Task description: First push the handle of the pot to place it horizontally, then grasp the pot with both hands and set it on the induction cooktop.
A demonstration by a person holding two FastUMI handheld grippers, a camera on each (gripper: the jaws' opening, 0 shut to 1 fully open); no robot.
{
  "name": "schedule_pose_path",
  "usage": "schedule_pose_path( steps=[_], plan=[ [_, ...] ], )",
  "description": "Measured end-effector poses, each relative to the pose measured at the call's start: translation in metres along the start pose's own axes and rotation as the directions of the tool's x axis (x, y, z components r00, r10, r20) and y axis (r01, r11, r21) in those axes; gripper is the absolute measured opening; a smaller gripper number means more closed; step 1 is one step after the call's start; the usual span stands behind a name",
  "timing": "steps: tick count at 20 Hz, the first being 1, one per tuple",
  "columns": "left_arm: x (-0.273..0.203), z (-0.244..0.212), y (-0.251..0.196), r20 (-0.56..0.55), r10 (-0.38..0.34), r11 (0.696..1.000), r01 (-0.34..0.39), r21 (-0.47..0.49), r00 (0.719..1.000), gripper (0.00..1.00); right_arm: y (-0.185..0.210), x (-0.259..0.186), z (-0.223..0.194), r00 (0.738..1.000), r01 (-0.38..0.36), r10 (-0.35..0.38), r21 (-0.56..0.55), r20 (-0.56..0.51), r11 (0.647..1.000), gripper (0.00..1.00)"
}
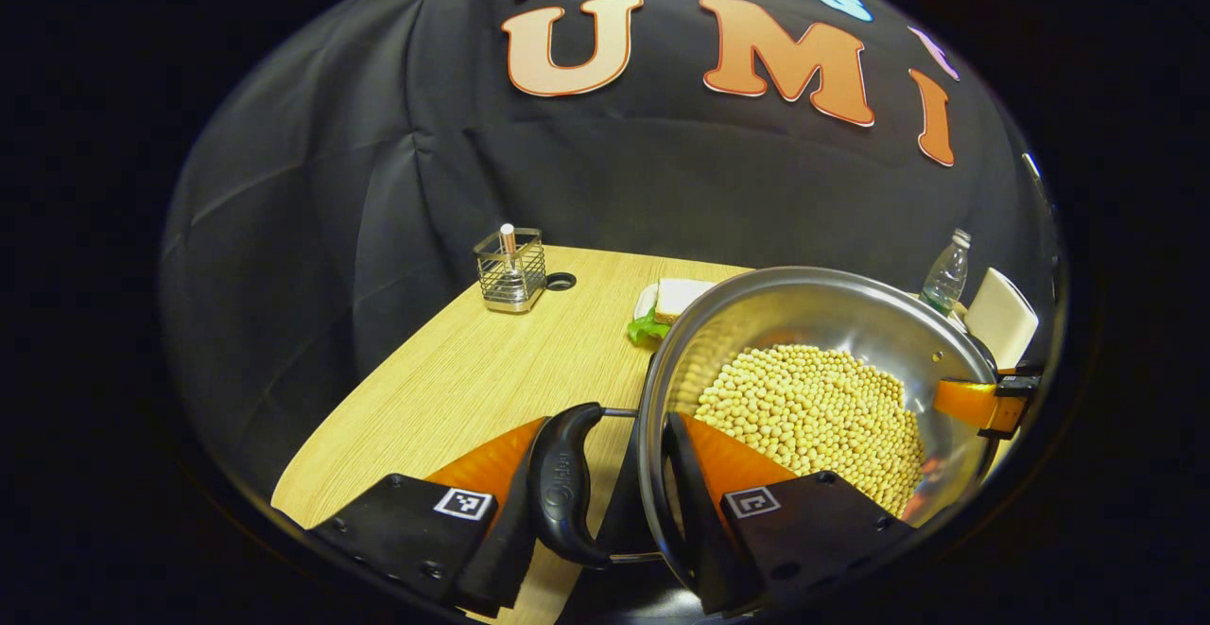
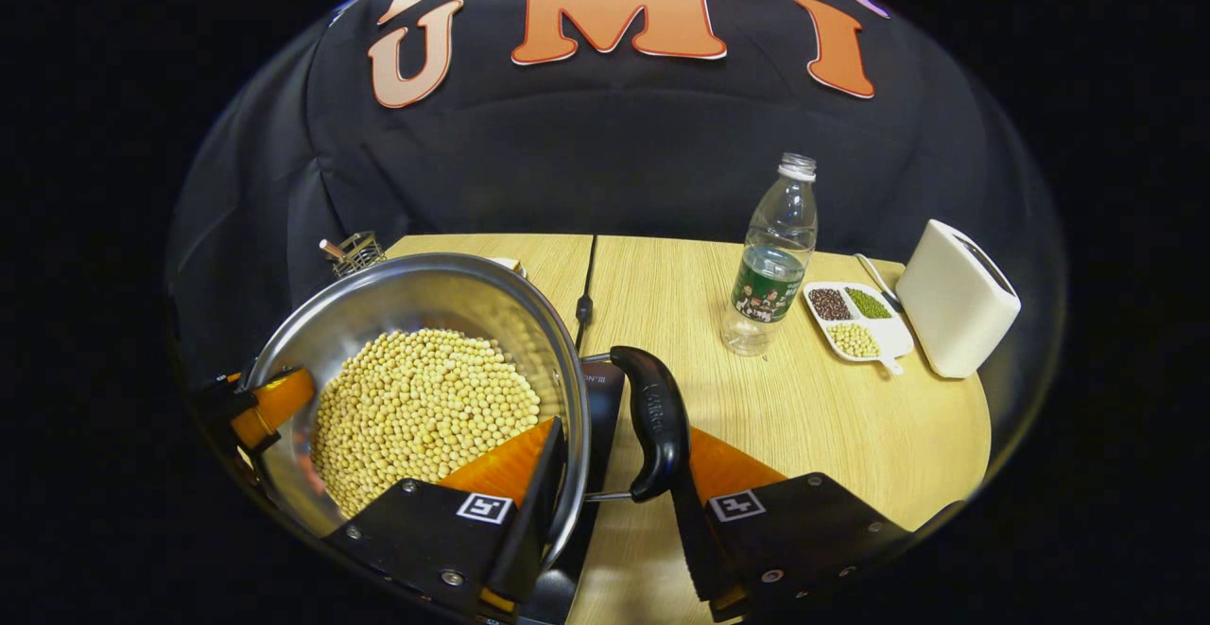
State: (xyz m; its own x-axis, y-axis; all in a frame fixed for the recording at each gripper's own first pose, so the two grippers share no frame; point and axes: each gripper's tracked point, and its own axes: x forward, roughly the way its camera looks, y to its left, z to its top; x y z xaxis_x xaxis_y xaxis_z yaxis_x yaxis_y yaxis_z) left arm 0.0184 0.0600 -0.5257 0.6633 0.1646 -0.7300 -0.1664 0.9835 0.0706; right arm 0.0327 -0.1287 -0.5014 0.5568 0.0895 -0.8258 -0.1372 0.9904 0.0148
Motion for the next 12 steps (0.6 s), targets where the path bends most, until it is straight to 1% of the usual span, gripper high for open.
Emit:
schedule_pose_path(
  steps=[2, 3, 5, 6, 7, 8, 9, 10, 11, 12],
  plan=[
    [0.004, -0.002, -0.001, -0.003, 0.002, 1.0, -0.002, -0.006, 1.0, 0.75, -0.002, -0.001, 0.001, 1.0, 0.0, 0.0, 0.006, -0.009, 1.0, 0.61],
    [0.006, -0.005, 0.0, -0.006, 0.002, 1.0, -0.002, -0.008, 1.0, 0.77, -0.003, -0.001, 0.003, 1.0, 0.0, 0.0, 0.006, -0.006, 1.0, 0.61],
    [0.011, -0.009, 0.001, -0.016, 0.002, 1.0, -0.003, -0.016, 1.0, 0.72, -0.004, -0.004, 0.003, 1.0, 0.002, -0.002, 0.002, -0.017, 1.0, 0.61],
    [0.013, -0.011, 0.001, -0.025, 0.003, 1.0, -0.004, -0.021, 1.0, 0.75, -0.004, -0.005, 0.004, 1.0, 0.002, -0.002, 0.002, -0.025, 1.0, 0.61],
    [0.016, -0.016, 0.0, -0.032, 0.002, 1.0, -0.003, -0.024, 0.999, 0.75, -0.005, -0.005, 0.006, 1.0, 0.004, -0.004, 0.007, -0.031, 1.0, 0.61],
    [0.017, -0.016, 0.0, -0.032, 0.003, 1.0, -0.004, -0.027, 0.999, 0.72, -0.005, -0.007, 0.008, 1.0, 0.004, -0.004, 0.008, -0.031, 1.0, 0.61],
    [0.016, -0.015, 0.0, -0.031, 0.004, 1.0, -0.005, -0.024, 1.0, 0.75, -0.006, -0.006, 0.01, 1.0, 0.006, -0.006, 0.009, -0.029, 1.0, 0.61],
    [0.016, -0.014, -0.001, -0.029, 0.004, 1.0, -0.004, -0.022, 1.0, 0.72, -0.007, -0.006, 0.009, 1.0, 0.01, -0.01, 0.005, -0.025, 1.0, 0.57],
    [0.016, -0.014, -0.002, -0.029, 0.0, 1.0, -0.001, -0.018, 1.0, 0.72, -0.007, -0.006, 0.008, 0.999, 0.011, -0.011, 0.004, -0.032, 1.0, 0.61],
    [0.016, -0.012, -0.002, -0.028, -0.001, 1.0, 0.001, -0.017, 1.0, 0.72, -0.003, 0.004, 0.011, 0.999, 0.011, -0.011, -0.001, -0.038, 1.0, 0.59]
  ],
)
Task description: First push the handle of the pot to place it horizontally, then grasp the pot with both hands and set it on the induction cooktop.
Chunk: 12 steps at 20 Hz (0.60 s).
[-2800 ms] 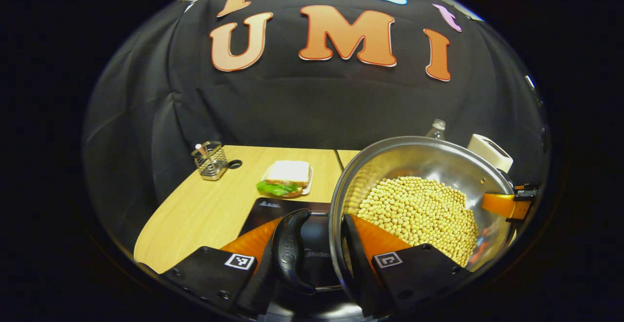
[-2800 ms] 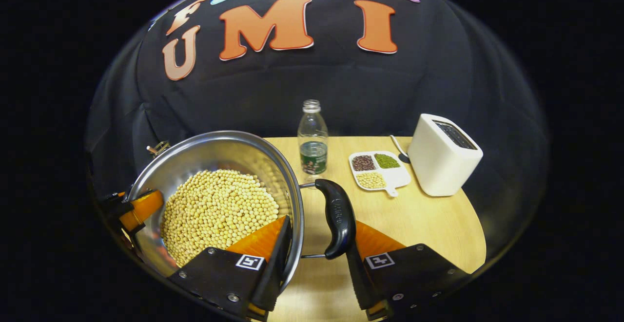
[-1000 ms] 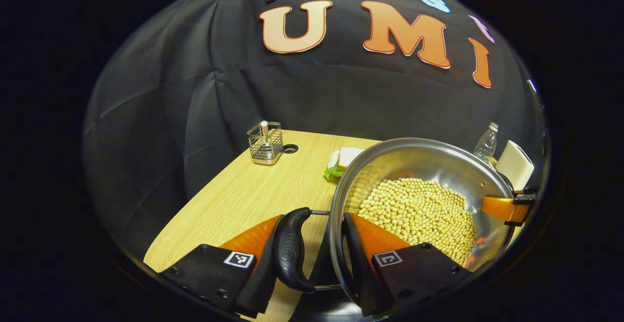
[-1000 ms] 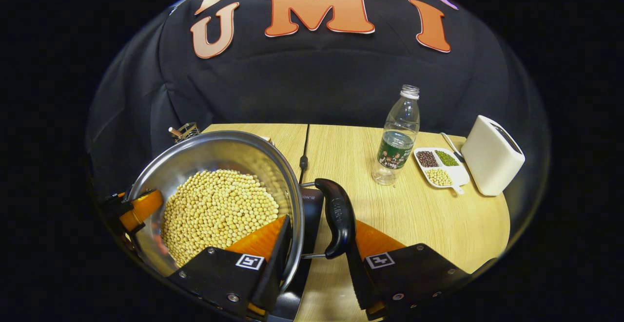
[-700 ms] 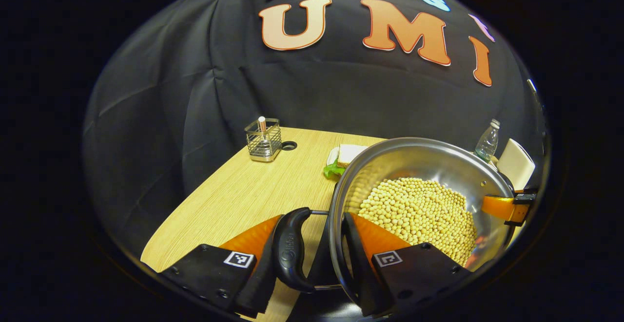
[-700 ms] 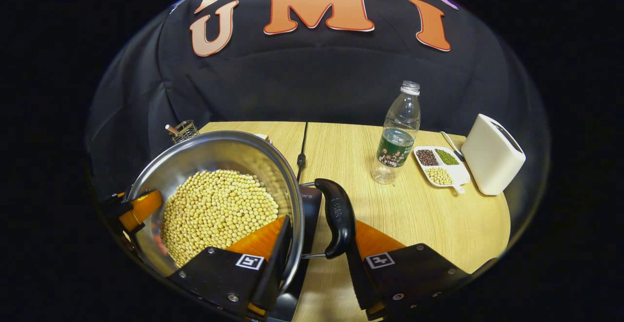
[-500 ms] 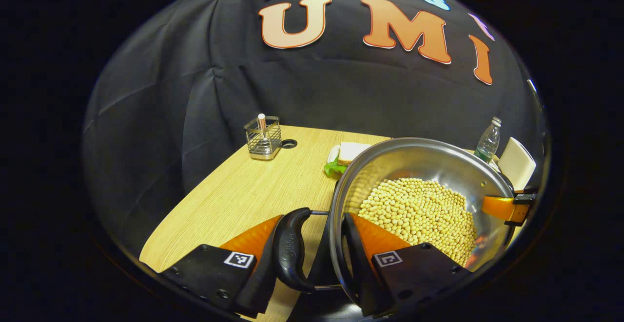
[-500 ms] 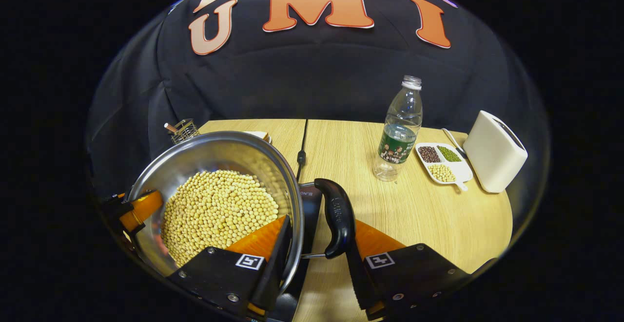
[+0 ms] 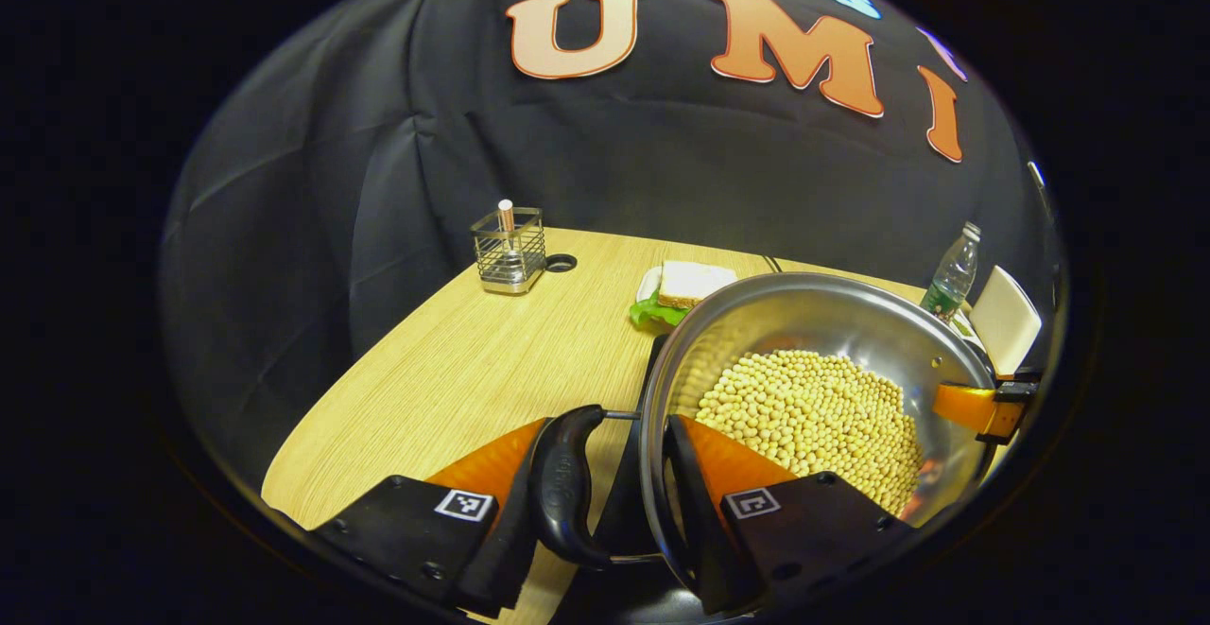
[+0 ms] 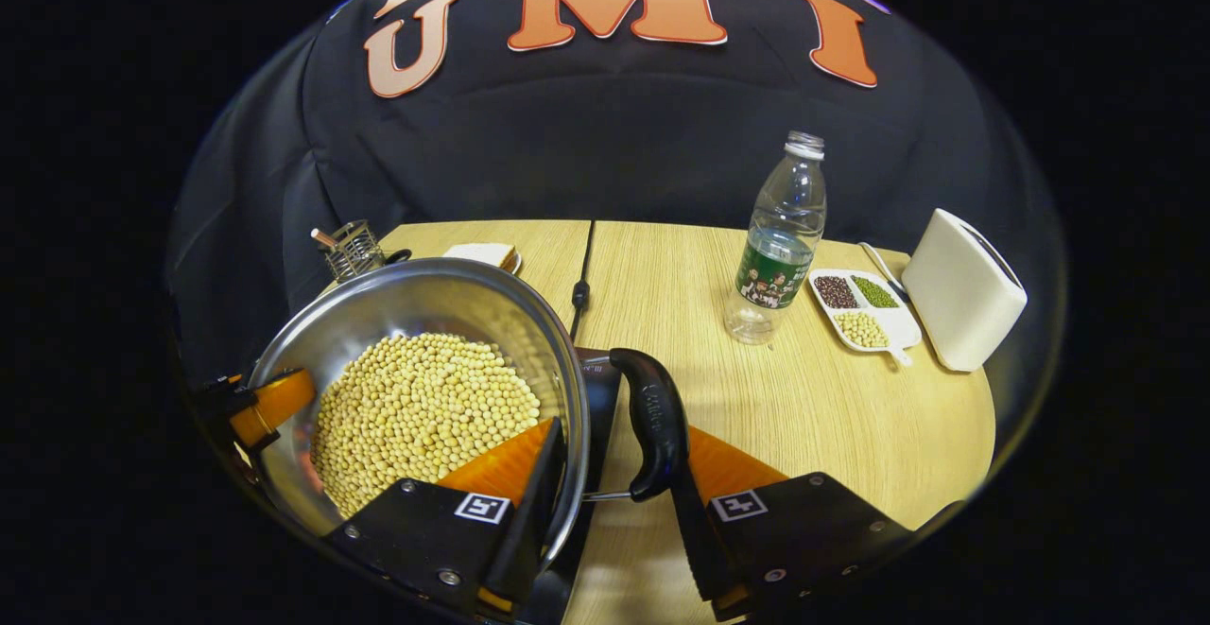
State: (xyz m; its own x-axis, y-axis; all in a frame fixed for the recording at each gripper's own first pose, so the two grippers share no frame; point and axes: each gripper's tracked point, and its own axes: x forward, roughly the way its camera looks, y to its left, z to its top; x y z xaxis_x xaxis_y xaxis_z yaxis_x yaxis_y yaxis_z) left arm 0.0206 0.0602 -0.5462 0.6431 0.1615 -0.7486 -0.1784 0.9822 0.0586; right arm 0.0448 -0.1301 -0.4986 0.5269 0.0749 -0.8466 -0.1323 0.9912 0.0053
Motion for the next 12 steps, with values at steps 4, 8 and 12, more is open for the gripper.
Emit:
schedule_pose_path(
  steps=[4, 8, 12],
  plan=[
    [0.0, -0.001, 0.001, -0.001, 0.012, 1.0, -0.012, -0.001, 1.0, 0.76, -0.008, -0.026, 0.039, 0.99, 0.011, -0.009, -0.013, 0.139, 1.0, 0.72],
    [-0.024, 0.054, 0.012, 0.161, 0.071, 0.997, -0.076, 0.02, 0.984, 0.77, -0.028, -0.074, 0.074, 0.974, 0.008, -0.001, -0.033, 0.228, 0.999, 0.78],
    [-0.073, 0.119, 0.02, 0.323, 0.082, 0.995, -0.095, 0.026, 0.943, 0.81, -0.055, -0.117, 0.112, 0.934, 0.028, -0.02, -0.018, 0.358, 0.999, 0.82]
  ],
)
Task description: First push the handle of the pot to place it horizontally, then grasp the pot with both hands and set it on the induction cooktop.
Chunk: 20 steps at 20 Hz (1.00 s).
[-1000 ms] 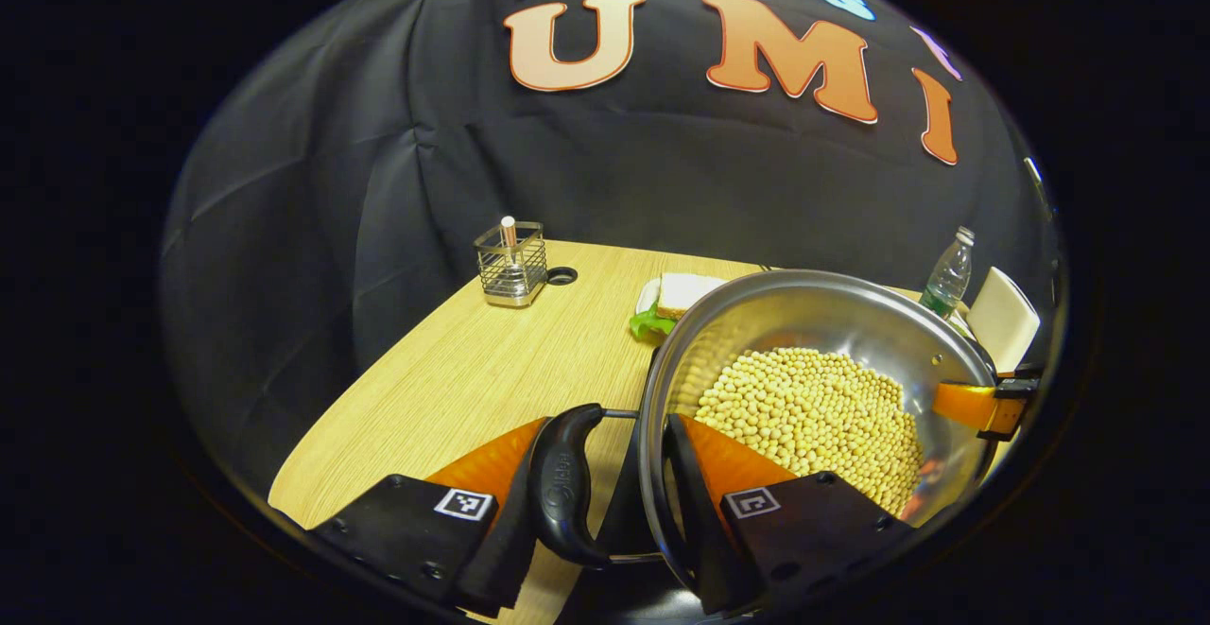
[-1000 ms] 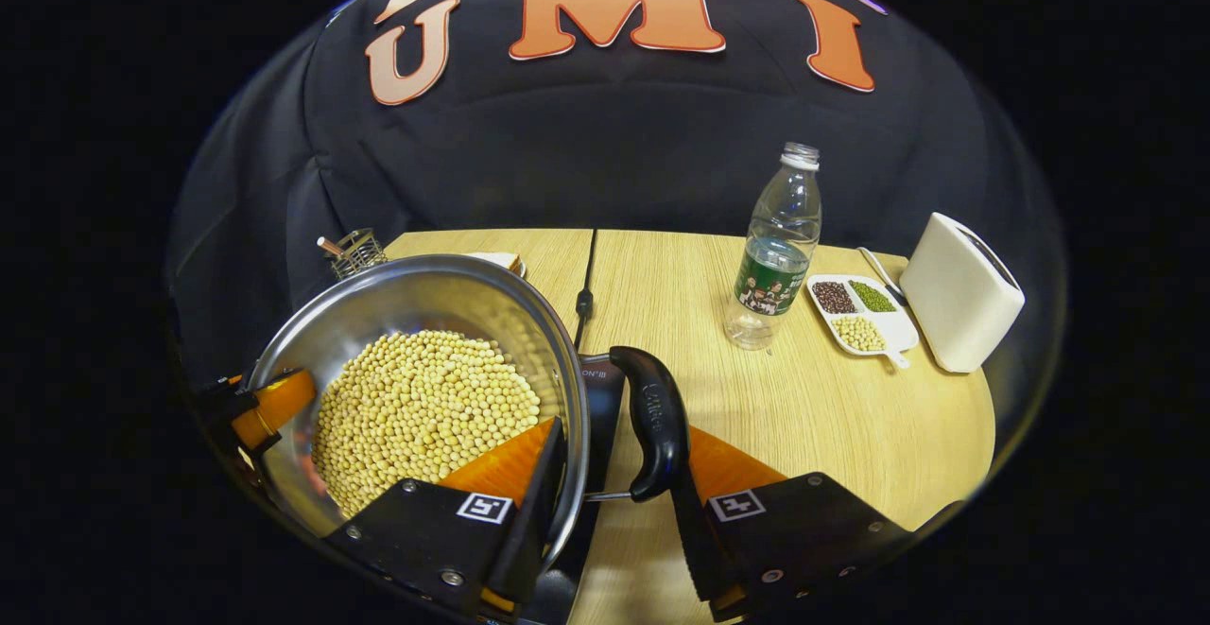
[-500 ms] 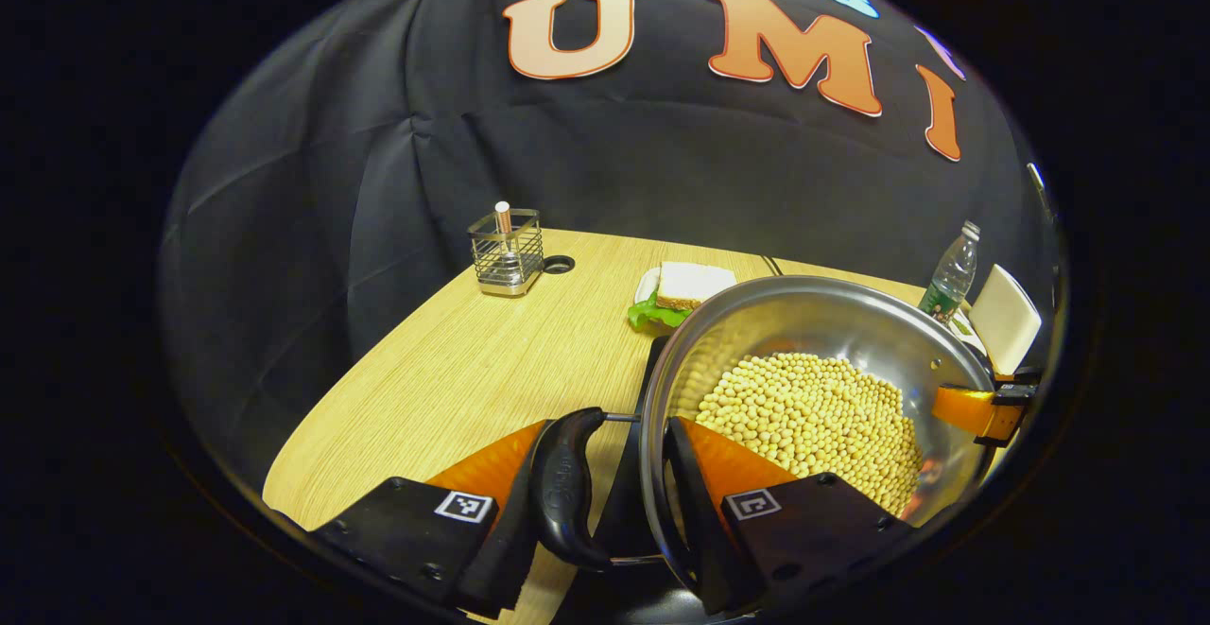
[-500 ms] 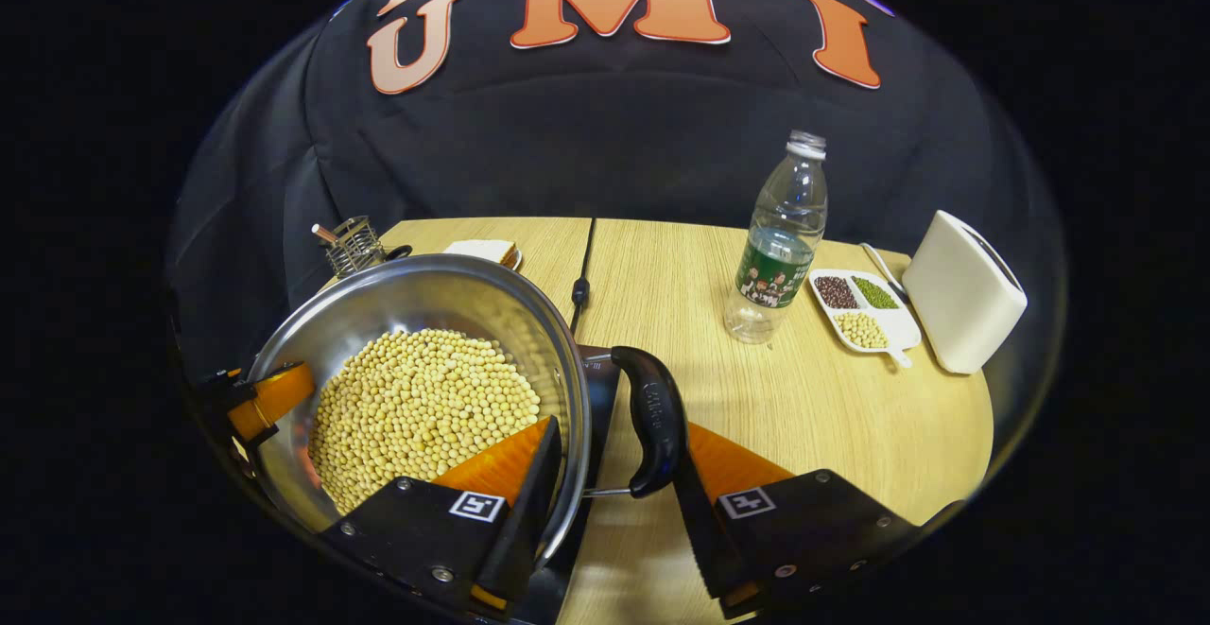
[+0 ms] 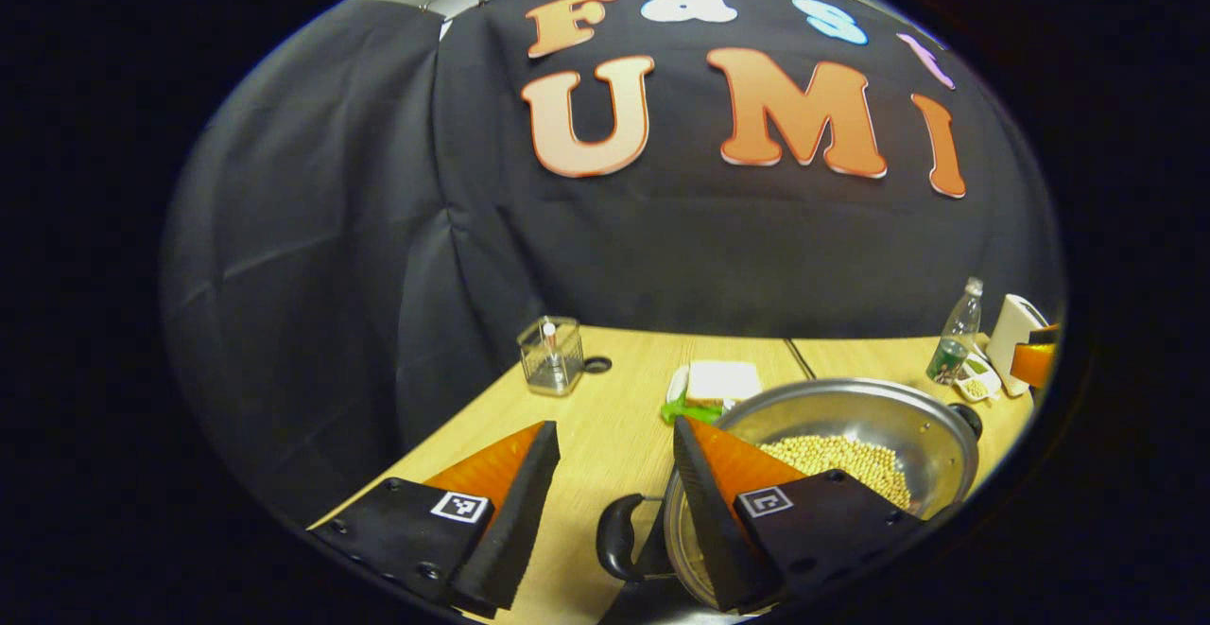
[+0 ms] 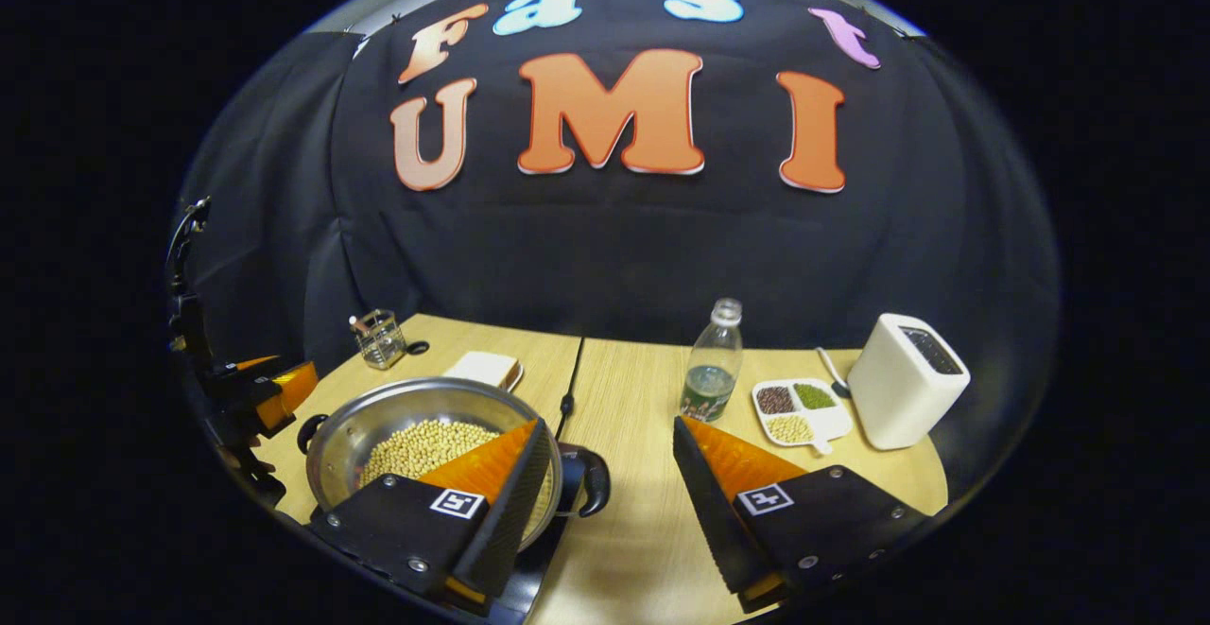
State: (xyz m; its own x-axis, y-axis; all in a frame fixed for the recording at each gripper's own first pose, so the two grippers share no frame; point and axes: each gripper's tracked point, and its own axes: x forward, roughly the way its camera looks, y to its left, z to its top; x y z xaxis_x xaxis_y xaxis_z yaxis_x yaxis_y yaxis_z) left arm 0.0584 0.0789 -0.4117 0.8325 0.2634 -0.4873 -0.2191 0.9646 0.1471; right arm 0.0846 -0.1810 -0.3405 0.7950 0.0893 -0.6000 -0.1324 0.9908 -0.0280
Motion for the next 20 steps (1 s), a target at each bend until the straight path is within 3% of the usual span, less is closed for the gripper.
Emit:
schedule_pose_path(
  steps=[1, 2, 5, 7, 9, 10, 11, 12, 13, 17, 18, 19, 20],
  plan=[
    [-0.01, 0.015, 0.003, 0.027, -0.007, 1.0, 0.007, -0.016, 1.0, 0.87, -0.008, -0.008, 0.016, 0.999, 0.008, -0.007, -0.001, 0.039, 1.0, 0.83],
    [-0.02, 0.034, 0.002, 0.055, -0.02, 0.999, 0.022, -0.031, 0.998, 0.82, -0.015, -0.014, 0.03, 0.997, 0.014, -0.014, -0.003, 0.079, 1.0, 0.86],
    [-0.057, 0.094, 0.005, 0.155, -0.041, 0.997, 0.05, -0.055, 0.987, 0.83, -0.033, -0.051, 0.073, 0.979, 0.027, -0.024, -0.012, 0.204, 1.0, 0.92],
    [-0.078, 0.13, -0.004, 0.202, -0.082, 0.988, 0.106, -0.112, 0.976, 0.92, -0.043, -0.079, 0.104, 0.96, 0.037, -0.029, -0.022, 0.278, 0.999, 0.93],
    [-0.098, 0.157, -0.01, 0.25, -0.104, 0.982, 0.14, -0.13, 0.963, 0.95, -0.064, -0.106, 0.139, 0.935, 0.07, -0.052, -0.039, 0.352, 0.997, 0.93],
    [-0.111, 0.176, -0.01, 0.284, -0.11, 0.98, 0.151, -0.129, 0.953, 0.89, -0.073, -0.123, 0.156, 0.921, 0.082, -0.061, -0.039, 0.384, 0.996, 0.93],
    [-0.127, 0.193, -0.011, 0.32, -0.114, 0.978, 0.163, -0.129, 0.94, 0.91, -0.081, -0.141, 0.17, 0.906, 0.092, -0.069, -0.036, 0.417, 0.995, 0.93],
    [-0.144, 0.213, -0.012, 0.355, -0.118, 0.976, 0.174, -0.13, 0.927, 0.93, -0.091, -0.164, 0.186, 0.893, 0.103, -0.078, -0.032, 0.444, 0.994, 0.98],
    [-0.16, 0.232, -0.011, 0.384, -0.118, 0.975, 0.18, -0.129, 0.916, 0.95, -0.099, -0.176, 0.198, 0.88, 0.117, -0.092, -0.025, 0.466, 0.993, 0.93],
    [-0.214, 0.282, -0.011, 0.438, -0.148, 0.966, 0.224, -0.126, 0.887, 0.96, -0.119, -0.222, 0.218, 0.848, 0.138, -0.1, -0.035, 0.521, 0.99, 0.97],
    [-0.225, 0.291, -0.01, 0.443, -0.159, 0.963, 0.237, -0.126, 0.882, 0.93, -0.126, -0.232, 0.223, 0.834, 0.163, -0.112, -0.047, 0.541, 0.986, 0.93],
    [-0.236, 0.298, -0.009, 0.454, -0.164, 0.96, 0.247, -0.132, 0.876, 0.96, -0.132, -0.239, 0.227, 0.819, 0.188, -0.124, -0.057, 0.56, 0.981, 0.93],
    [-0.245, 0.307, -0.007, 0.466, -0.162, 0.957, 0.253, -0.139, 0.87, 0.96, -0.137, -0.248, 0.235, 0.804, 0.212, -0.135, -0.067, 0.579, 0.975, 0.98]
  ],
)
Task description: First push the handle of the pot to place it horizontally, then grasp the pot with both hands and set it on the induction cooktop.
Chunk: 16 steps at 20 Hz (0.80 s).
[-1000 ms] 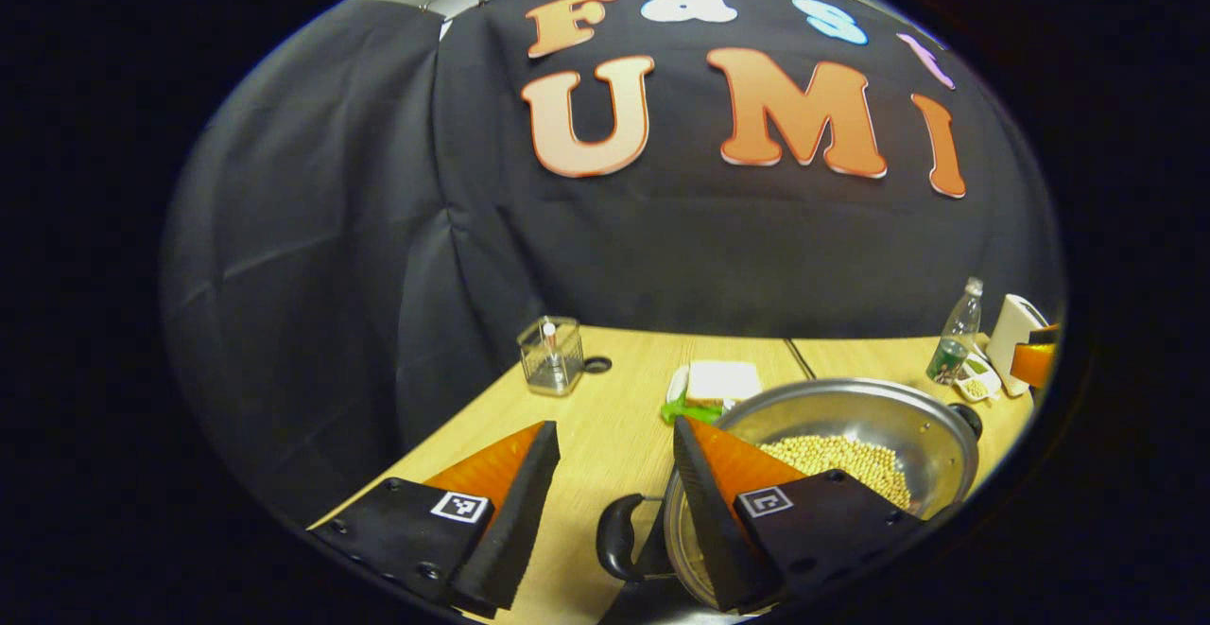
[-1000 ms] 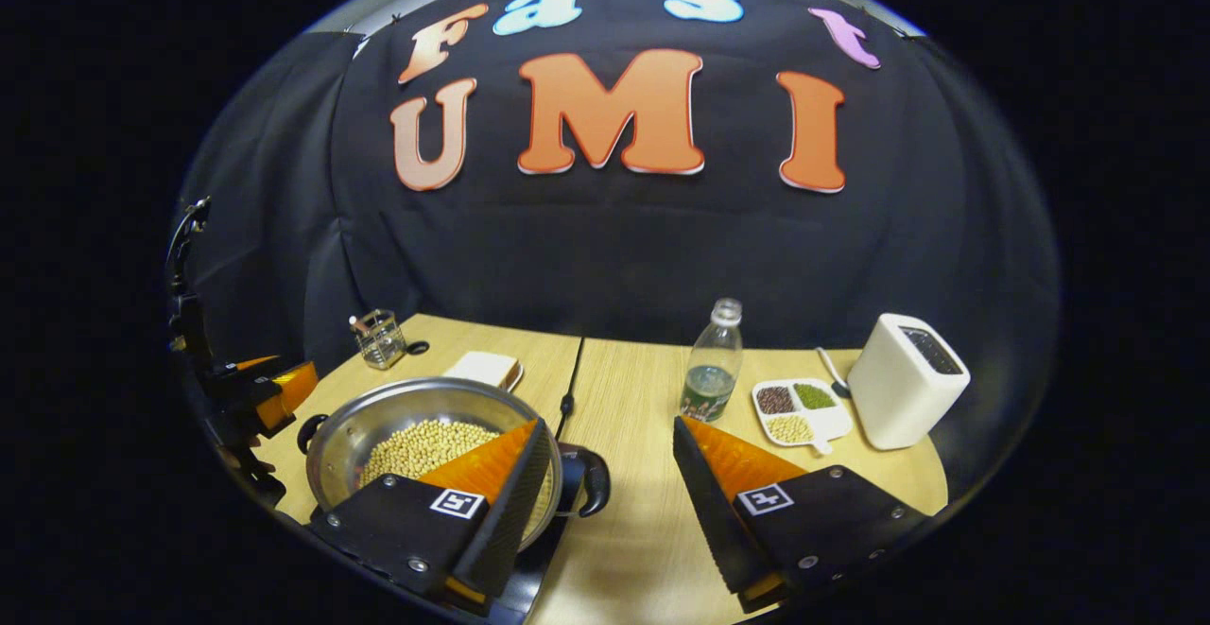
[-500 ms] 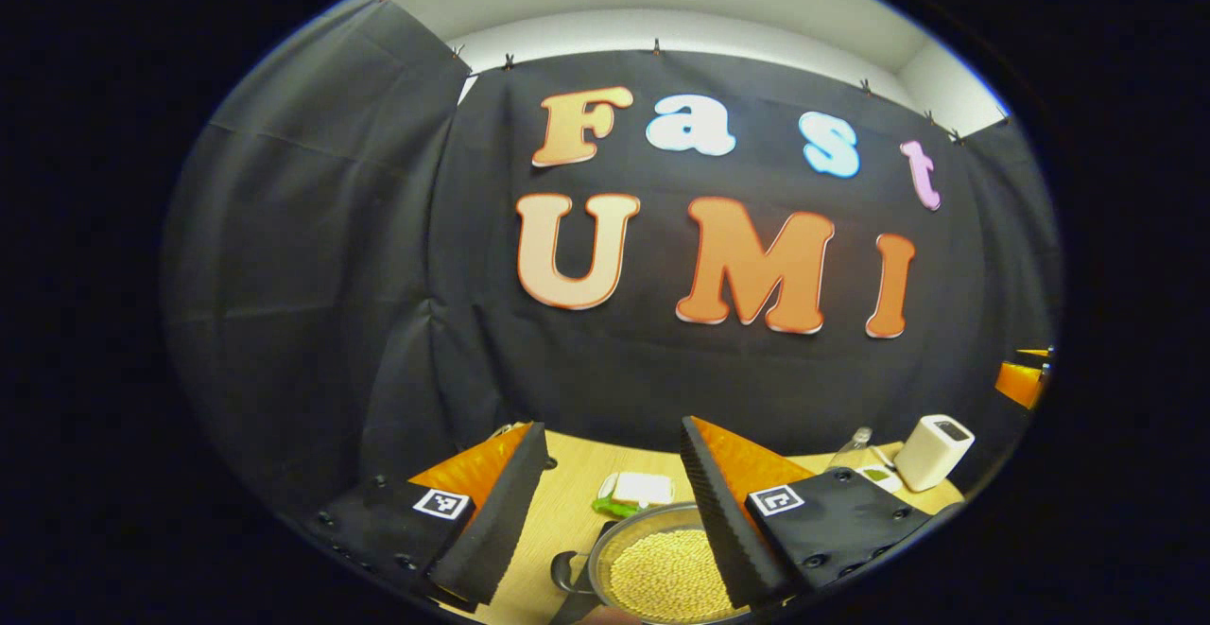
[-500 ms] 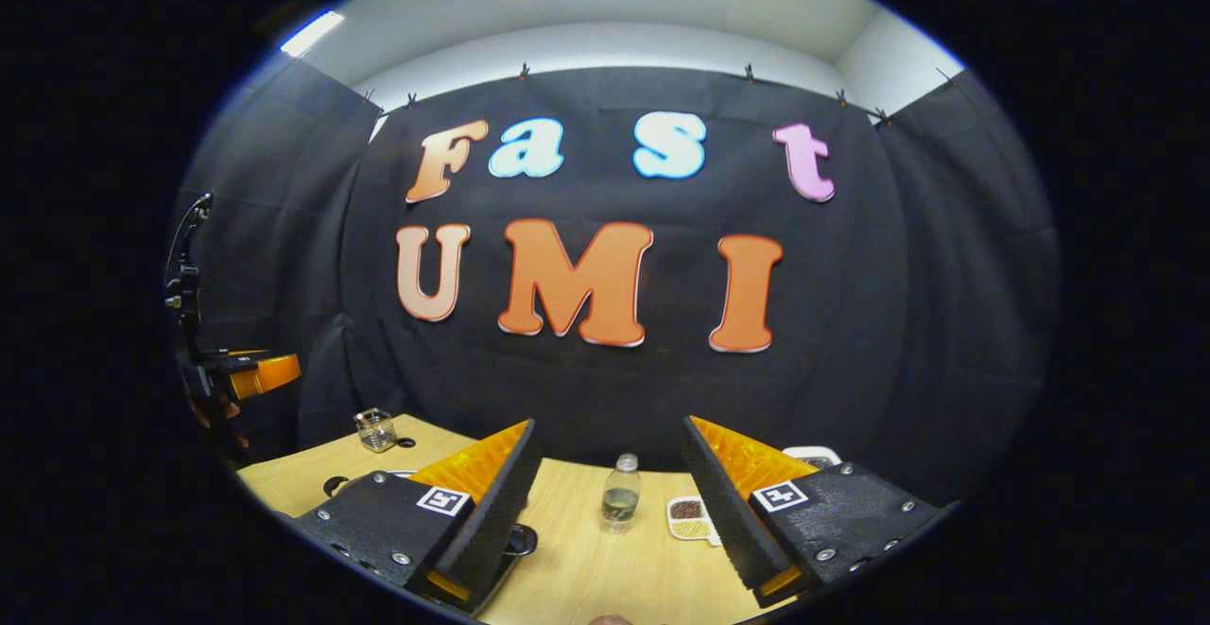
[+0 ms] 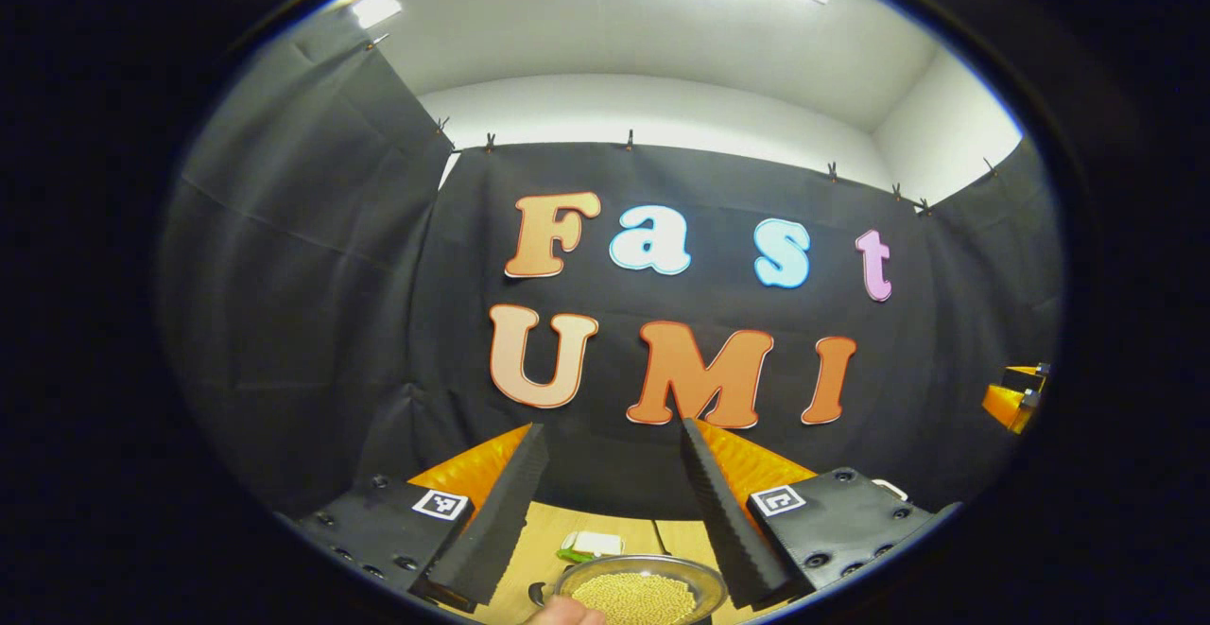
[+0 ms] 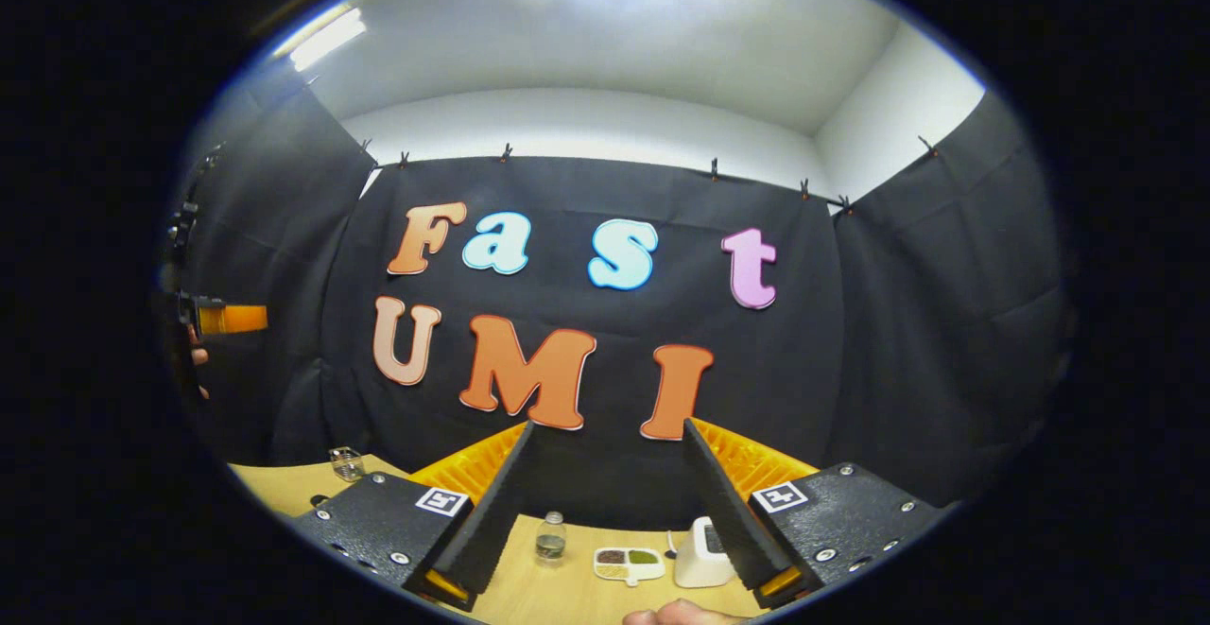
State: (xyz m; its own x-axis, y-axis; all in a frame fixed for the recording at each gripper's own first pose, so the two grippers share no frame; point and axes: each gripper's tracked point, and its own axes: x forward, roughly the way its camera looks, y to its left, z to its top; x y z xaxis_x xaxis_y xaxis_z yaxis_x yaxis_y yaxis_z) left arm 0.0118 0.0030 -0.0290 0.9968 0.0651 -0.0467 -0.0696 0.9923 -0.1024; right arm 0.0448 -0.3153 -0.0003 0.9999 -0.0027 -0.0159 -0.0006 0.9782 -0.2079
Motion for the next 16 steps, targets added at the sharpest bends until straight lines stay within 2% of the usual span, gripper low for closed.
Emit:
schedule_pose_path(
  steps=[2, 4, 6, 8, 9, 12, 16],
  plan=[
    [-0.01, 0.023, -0.002, 0.03, -0.002, 1.0, 0.003, -0.018, 1.0, 0.93, -0.006, -0.005, 0.012, 1.0, 0.013, -0.012, -0.028, 0.019, 1.0, 0.94],
    [-0.017, 0.043, -0.001, 0.064, 0.012, 1.0, -0.011, -0.013, 0.998, 0.93, -0.01, -0.011, 0.019, 1.0, 0.008, -0.008, -0.029, 0.016, 1.0, 0.97],
    [-0.024, 0.062, 0.003, 0.125, 0.039, 0.999, -0.039, -0.002, 0.991, 0.96, -0.012, -0.013, 0.019, 1.0, -0.001, 0.001, -0.009, 0.002, 1.0, 0.94],
    [-0.033, 0.066, 0.002, 0.149, 0.046, 0.999, -0.046, -0.003, 0.988, 0.95, -0.012, -0.014, 0.02, 1.0, -0.023, 0.023, 0.014, -0.007, 1.0, 0.94],
    [-0.038, 0.066, 0.001, 0.151, 0.047, 0.999, -0.046, -0.008, 0.987, 0.97, -0.013, -0.014, 0.019, 1.0, -0.027, 0.028, 0.021, -0.007, 0.999, 0.94],
    [-0.043, 0.068, 0.001, 0.167, 0.047, 0.999, -0.049, 0.009, 0.985, 0.97, -0.017, -0.014, 0.017, 1.0, -0.017, 0.017, 0.021, -0.003, 1.0, 0.94],
    [-0.042, 0.053, -0.004, 0.145, 0.053, 0.998, -0.059, 0.033, 0.988, 0.97, -0.021, -0.02, 0.016, 0.999, -0.032, 0.032, 0.024, 0.01, 0.999, 0.94]
  ],
)
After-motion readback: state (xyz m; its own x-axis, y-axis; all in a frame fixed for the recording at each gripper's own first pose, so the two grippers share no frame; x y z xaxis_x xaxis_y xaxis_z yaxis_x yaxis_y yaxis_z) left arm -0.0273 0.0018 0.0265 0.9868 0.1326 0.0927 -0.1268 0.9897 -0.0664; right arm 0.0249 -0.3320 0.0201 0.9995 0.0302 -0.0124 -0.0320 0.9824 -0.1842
